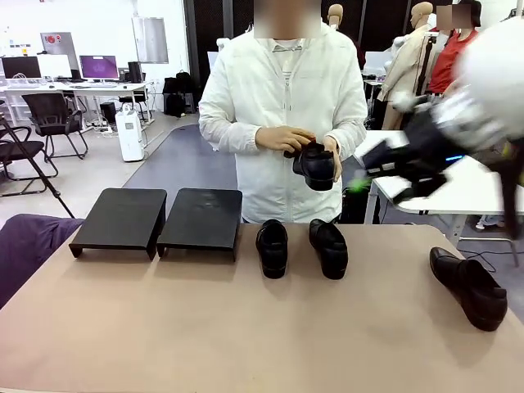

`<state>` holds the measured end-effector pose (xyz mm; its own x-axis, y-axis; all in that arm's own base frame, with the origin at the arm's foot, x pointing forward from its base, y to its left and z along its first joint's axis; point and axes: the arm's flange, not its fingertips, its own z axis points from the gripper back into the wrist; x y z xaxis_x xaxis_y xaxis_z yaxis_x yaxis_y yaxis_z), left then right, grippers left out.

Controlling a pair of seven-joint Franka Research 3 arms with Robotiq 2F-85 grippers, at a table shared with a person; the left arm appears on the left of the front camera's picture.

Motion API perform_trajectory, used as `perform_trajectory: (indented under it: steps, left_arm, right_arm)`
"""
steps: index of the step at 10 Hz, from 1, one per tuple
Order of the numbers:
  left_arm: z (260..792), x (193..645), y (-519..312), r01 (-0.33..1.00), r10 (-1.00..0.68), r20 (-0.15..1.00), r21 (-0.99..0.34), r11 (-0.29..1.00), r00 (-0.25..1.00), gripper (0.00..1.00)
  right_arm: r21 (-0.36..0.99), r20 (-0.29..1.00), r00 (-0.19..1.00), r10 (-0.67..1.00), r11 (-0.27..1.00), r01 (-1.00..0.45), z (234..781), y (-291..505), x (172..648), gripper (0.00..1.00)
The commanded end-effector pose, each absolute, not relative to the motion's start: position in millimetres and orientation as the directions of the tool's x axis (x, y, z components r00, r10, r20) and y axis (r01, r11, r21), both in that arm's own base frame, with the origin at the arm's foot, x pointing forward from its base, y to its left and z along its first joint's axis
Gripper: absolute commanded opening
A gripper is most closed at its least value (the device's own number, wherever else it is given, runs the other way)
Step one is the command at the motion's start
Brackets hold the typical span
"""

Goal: Organize the shoes by placing them on the stand.
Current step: Pick up one Shoe and place it in the middle of the table.

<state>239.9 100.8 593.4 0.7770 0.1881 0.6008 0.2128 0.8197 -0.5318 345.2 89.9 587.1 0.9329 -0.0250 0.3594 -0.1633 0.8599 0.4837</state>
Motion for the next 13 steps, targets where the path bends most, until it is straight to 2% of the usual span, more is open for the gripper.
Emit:
perform_trajectory:
  steps: [1, 3, 4, 5, 8, 9, 10, 11, 13]
  left_arm:
    - [593.7, 239.4, 102.6, 0.233, 0.181, 0.608, -0.538, 0.810, 0.773, 1.00]
    - [593.7, 239.4, 102.6, 0.233, 0.181, 0.608, -0.538, 0.810, 0.773, 1.00]
    - [593.7, 239.4, 102.6, 0.233, 0.181, 0.608, -0.538, 0.810, 0.773, 1.00]
    - [593.7, 239.4, 102.6, 0.233, 0.181, 0.608, -0.538, 0.810, 0.773, 1.00]
    - [593.7, 239.4, 102.6, 0.233, 0.181, 0.608, -0.538, 0.810, 0.773, 1.00]
    - [593.7, 239.4, 102.6, 0.233, 0.181, 0.608, -0.538, 0.810, 0.773, 1.00]
    - [593.7, 239.4, 102.6, 0.233, 0.181, 0.608, -0.538, 0.810, 0.773, 1.00]
    - [593.7, 239.4, 102.6, 0.233, 0.181, 0.608, -0.538, 0.810, 0.773, 1.00]
    - [593.7, 239.4, 102.6, 0.233, 0.181, 0.608, -0.538, 0.810, 0.773, 1.00]
  right_arm:
    - [0.518, 0.249, 0.968, 0.006, 0.844, -0.138, 621.0, 14.3, 296.3, 1.00]
    - [0.522, 0.304, 0.947, -0.101, 0.849, -0.077, 611.4, 6.4, 287.3, 1.00]
    - [0.492, 0.336, 0.933, -0.132, 0.869, -0.055, 603.4, 20.8, 298.1, 1.00]
    - [0.451, 0.369, 0.919, -0.137, 0.891, -0.048, 592.6, 48.4, 326.9, 1.00]
    - [0.310, 0.328, 0.944, 0.046, 0.938, -0.153, 538.8, 136.9, 442.7, 1.00]
    - [0.274, 0.301, 0.953, 0.047, 0.952, -0.133, 537.2, 139.6, 456.3, 1.00]
    - [0.316, 0.304, 0.952, 0.040, 0.938, -0.140, 554.7, 120.9, 443.0, 1.00]
    - [0.391, 0.335, 0.942, -0.032, 0.914, -0.108, 585.7, 82.8, 398.9, 1.00]
    - [0.552, 0.381, 0.909, -0.166, 0.830, -0.080, 651.6, 15.6, 277.7, 1.00]
